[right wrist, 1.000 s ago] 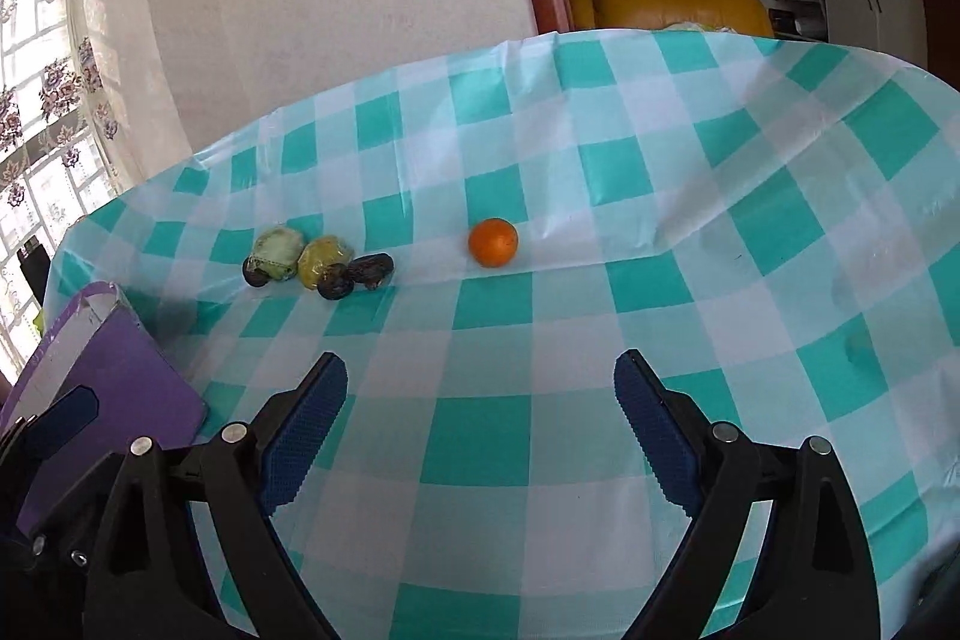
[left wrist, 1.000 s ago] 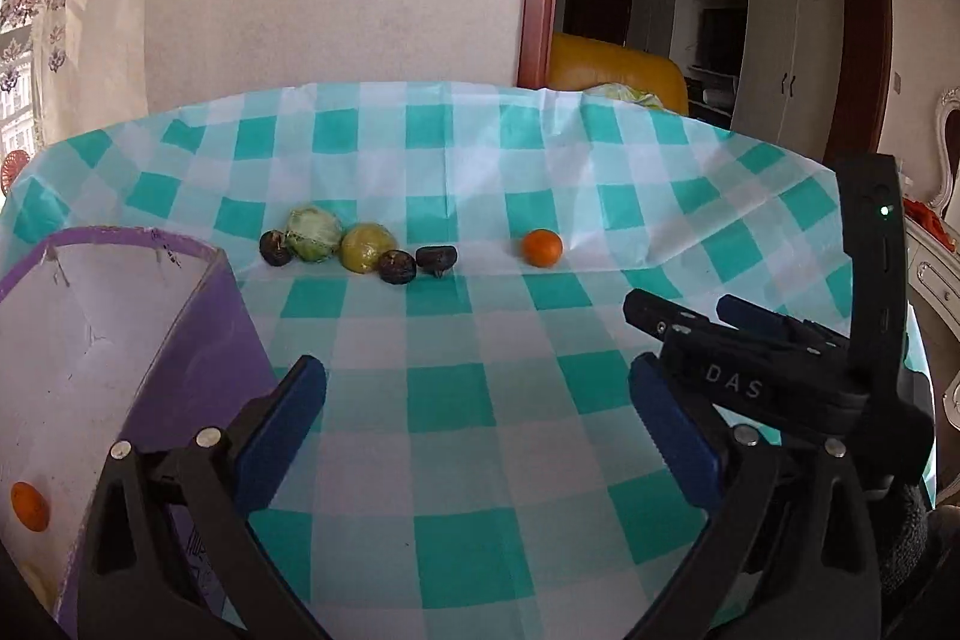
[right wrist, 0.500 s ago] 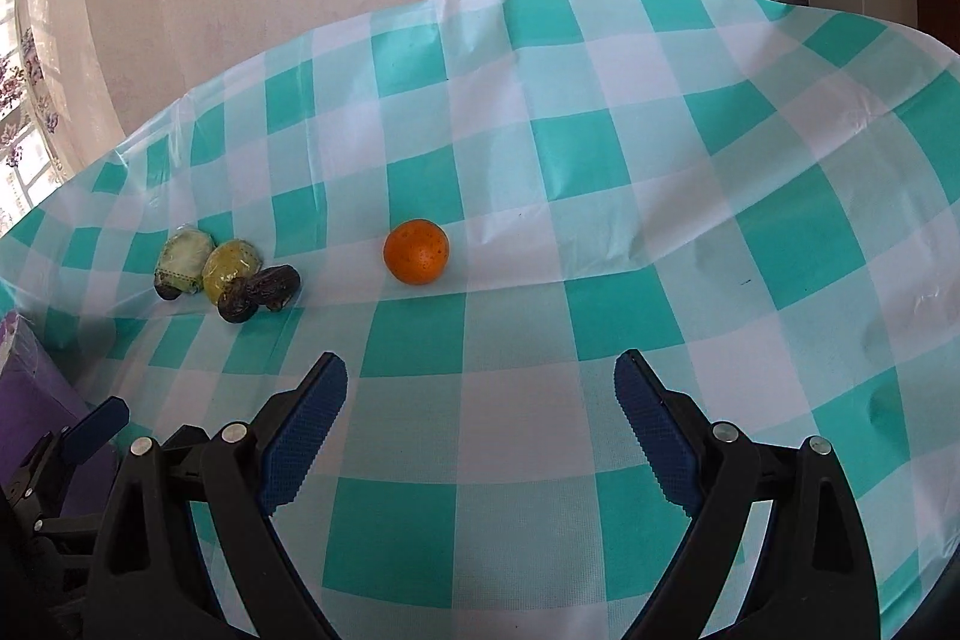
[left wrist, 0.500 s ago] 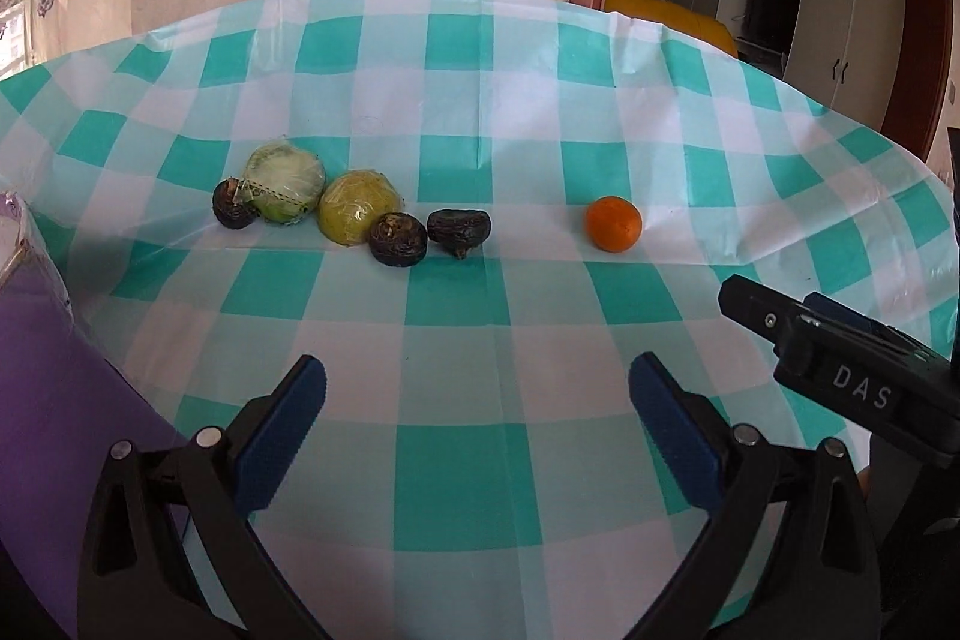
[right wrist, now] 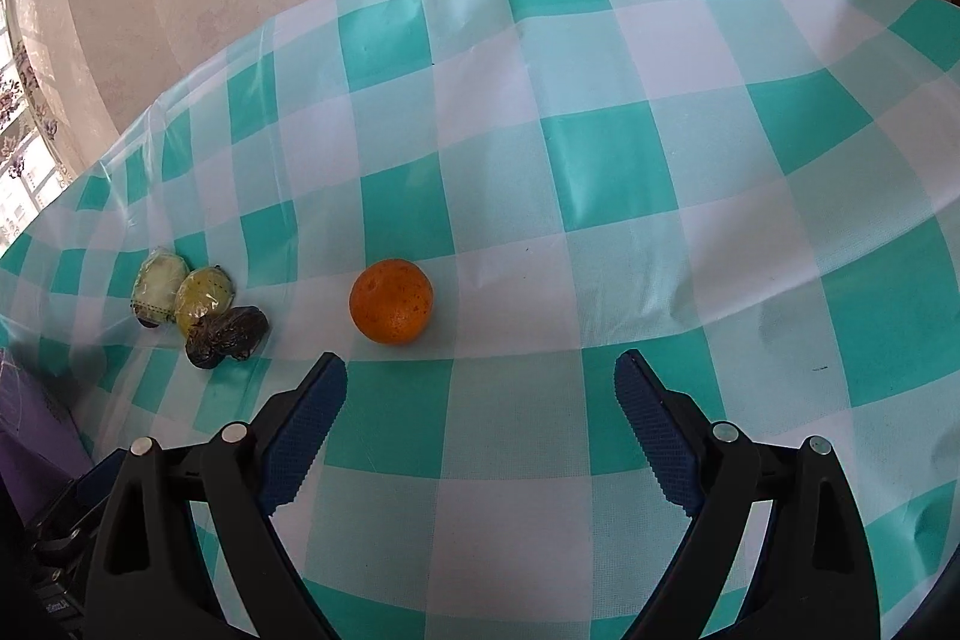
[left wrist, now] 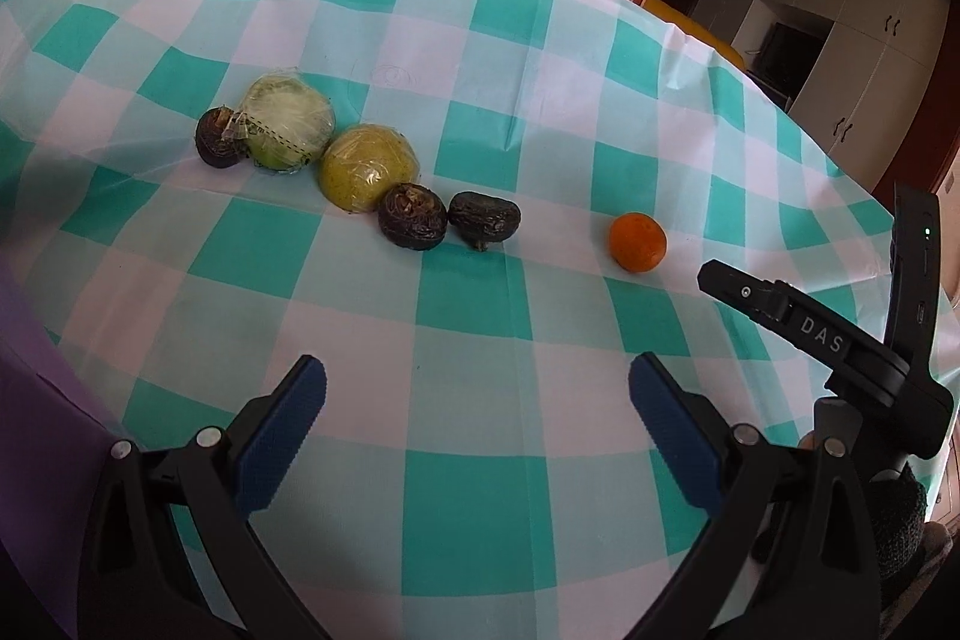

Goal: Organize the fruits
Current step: 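Move both tools back toward the remaining fruits on the tablecloth, then grasp the mandarin with the right tool while the left tool grasps a passion fruit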

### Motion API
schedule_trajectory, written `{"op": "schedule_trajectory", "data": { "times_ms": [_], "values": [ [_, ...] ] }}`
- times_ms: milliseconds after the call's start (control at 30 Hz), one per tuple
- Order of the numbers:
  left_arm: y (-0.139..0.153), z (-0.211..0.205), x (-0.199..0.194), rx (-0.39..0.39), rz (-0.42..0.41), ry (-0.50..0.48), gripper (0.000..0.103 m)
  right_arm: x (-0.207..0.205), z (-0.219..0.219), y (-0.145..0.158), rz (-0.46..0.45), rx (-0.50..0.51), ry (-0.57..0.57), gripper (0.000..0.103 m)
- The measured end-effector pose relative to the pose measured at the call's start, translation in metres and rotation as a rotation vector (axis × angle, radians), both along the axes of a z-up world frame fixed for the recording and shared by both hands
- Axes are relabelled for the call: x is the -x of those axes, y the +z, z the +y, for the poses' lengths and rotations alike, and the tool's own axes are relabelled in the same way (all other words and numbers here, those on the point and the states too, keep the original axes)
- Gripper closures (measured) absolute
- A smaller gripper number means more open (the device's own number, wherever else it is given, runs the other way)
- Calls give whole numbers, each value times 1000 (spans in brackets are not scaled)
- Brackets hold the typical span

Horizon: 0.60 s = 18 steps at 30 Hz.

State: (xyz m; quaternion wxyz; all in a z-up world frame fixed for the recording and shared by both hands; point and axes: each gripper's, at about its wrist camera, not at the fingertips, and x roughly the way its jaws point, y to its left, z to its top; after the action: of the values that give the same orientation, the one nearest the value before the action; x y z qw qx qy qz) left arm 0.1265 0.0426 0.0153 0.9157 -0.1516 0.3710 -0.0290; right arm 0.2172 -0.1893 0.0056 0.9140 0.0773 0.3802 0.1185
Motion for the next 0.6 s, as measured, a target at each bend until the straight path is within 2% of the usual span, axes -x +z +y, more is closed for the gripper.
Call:
{"op": "schedule_trajectory", "data": {
  "times_ms": [200, 333, 433, 500, 533, 567, 600],
  "values": [
    [-3, 3, -3, 19, 15, 14, 2, -23, 40, -3, 29, 120, 117, 15],
    [-2, 4, -1, 36, -1, 14, 2, -42, 63, -7, 51, 191, 136, 16],
    [-2, 4, -1, 39, -3, 15, 2, -57, 74, -15, 111, 241, 128, 28],
    [-2, 5, -2, 41, -3, 15, 2, -59, 77, -15, 102, 260, 113, 33],
    [-1, 5, -2, 44, -4, 16, 2, -57, 79, -14, 95, 264, 118, 39],
    [-1, 5, -2, 45, -4, 16, 2, -55, 80, -14, 83, 267, 125, 53],
    [-1, 5, -1, 44, -2, 16, 2, -52, 80, -13, 70, 270, 128, 60]
  ]
}}
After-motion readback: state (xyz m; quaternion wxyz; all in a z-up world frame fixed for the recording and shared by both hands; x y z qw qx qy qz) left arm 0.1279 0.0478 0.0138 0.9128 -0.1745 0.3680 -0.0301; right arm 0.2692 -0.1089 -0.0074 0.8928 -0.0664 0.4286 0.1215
